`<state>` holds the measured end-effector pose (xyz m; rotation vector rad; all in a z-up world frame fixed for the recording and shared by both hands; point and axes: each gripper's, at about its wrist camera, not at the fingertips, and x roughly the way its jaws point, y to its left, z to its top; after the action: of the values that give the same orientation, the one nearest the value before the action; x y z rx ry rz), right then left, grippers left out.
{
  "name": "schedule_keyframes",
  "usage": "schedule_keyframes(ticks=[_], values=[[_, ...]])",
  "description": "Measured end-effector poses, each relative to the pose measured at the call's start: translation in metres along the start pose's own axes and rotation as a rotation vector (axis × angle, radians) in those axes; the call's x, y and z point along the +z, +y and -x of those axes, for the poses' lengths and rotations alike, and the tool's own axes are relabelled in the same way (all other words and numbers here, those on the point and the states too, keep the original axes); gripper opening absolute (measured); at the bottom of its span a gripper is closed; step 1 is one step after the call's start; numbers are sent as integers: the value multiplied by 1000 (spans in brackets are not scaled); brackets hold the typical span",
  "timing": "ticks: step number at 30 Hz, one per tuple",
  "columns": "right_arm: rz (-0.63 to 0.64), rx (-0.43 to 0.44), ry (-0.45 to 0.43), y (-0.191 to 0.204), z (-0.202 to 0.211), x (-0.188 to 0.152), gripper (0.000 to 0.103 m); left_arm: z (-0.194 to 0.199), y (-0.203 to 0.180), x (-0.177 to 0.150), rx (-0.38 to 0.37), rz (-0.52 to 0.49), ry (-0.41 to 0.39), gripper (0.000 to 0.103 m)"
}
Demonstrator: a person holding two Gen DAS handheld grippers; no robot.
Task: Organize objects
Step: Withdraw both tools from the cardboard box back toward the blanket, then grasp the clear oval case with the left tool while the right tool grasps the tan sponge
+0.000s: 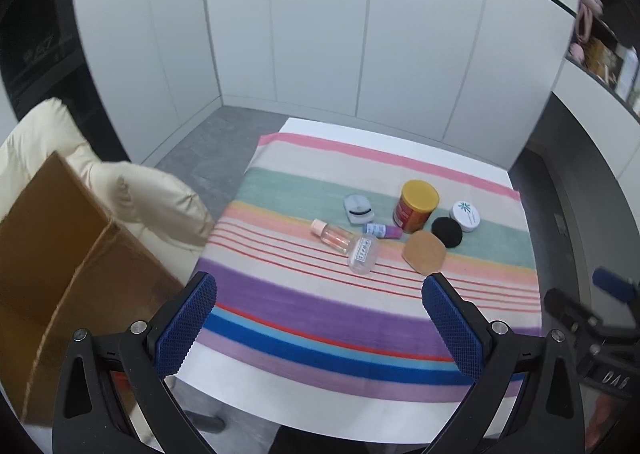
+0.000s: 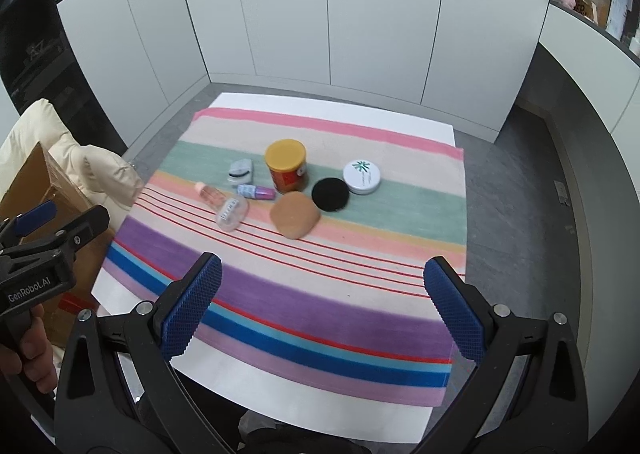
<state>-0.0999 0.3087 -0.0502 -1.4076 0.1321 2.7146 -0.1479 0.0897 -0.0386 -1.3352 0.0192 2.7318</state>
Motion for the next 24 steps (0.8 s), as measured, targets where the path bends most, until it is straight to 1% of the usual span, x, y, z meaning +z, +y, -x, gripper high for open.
schedule_keyframes(ticks=[2,4,6,9,13,17,19,24], values=[[13,-18,9,-2,-3,-3,102,0,-1,0,1,5,-1,103],[11,-33,12,-5,-5,-5,102,-3,-5,-1,5,-26,3,103],[7,-24,31,-6,-10,-8,102,-9,-9,-2,11,-58,1,103],[24,-41,55,-4,-21,-12,102,-28,-14,-7,21,-114,22,103],[31,-52,42,2,-37,-7,102,-53,-16,-11,25,-149,33,103],[35,-24,57,5,-67,-3,102,-77,-18,-12,21,-161,54,103],[57,-33,64,6,-84,-3,102,-93,-19,-14,19,-162,66,103],[65,-18,89,7,-126,-3,102,-137,-20,-21,10,-123,119,103]])
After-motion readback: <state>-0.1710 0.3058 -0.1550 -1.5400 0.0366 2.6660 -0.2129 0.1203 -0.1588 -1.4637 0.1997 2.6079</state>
